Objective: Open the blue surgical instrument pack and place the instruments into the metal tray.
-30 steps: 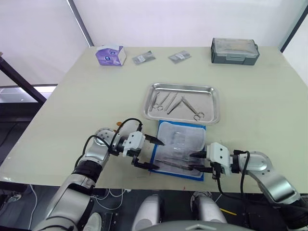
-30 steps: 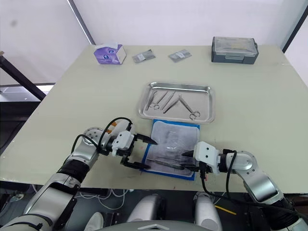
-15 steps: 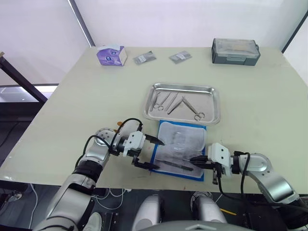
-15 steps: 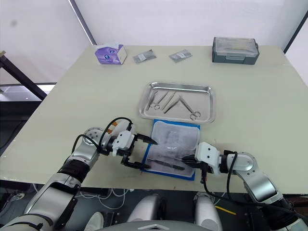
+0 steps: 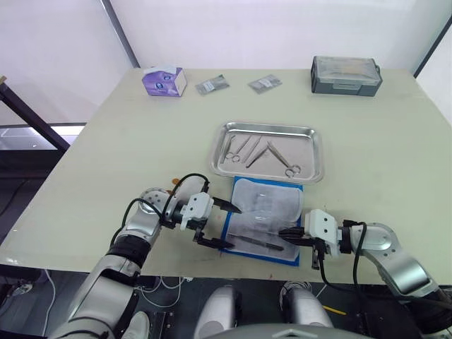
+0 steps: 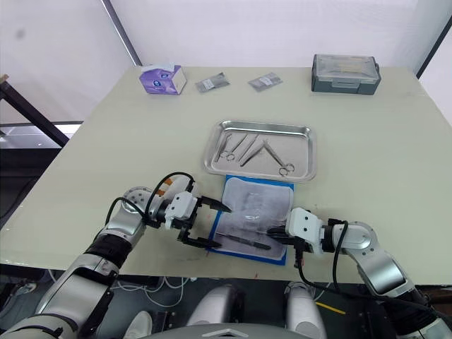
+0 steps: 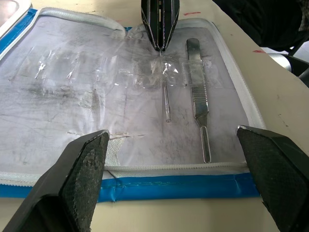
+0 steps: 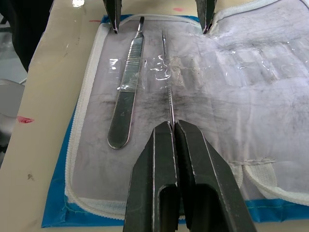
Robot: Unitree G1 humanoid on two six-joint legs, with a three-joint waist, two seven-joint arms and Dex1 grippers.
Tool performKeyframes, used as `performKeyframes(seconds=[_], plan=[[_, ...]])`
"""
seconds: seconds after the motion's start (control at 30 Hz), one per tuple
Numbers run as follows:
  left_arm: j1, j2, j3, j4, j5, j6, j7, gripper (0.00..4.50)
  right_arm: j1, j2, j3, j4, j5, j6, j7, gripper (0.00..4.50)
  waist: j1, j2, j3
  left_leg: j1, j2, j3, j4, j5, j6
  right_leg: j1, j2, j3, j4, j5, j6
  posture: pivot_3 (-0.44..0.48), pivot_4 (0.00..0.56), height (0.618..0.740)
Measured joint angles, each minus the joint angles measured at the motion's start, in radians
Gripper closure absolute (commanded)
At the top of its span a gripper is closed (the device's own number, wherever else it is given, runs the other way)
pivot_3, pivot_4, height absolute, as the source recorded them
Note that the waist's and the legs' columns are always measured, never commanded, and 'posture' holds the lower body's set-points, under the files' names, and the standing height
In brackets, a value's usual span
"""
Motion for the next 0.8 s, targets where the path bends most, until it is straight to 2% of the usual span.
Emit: performKeyframes(seconds=[0.5, 0.8], plan=[[-0.002, -0.002, 0.000, 0.000, 0.000, 0.000, 0.000, 0.00, -0.122, -0.088, 0.036, -0.208, -0.051, 0.193, 0.022, 4.44, 0.004, 0.000, 0.000, -0.001, 0.000, -0.002, 0.000, 0.000, 0.000, 0.000, 0.000, -0.002, 0.000, 0.000, 0.000, 0.000, 0.150, 0.731], [-0.005, -0.008, -0.001, 0.000, 0.000, 0.000, 0.001, 0.00, -0.135, -0.146, 0.040, -0.254, -0.069, 0.202, 0.036, 4.44, 0.013, 0.000, 0.001, -0.001, 0.000, -0.002, 0.000, 0.000, 0.000, 0.000, 0.000, -0.002, 0.000, 0.000, 0.000, 0.000, 0.150, 0.731]])
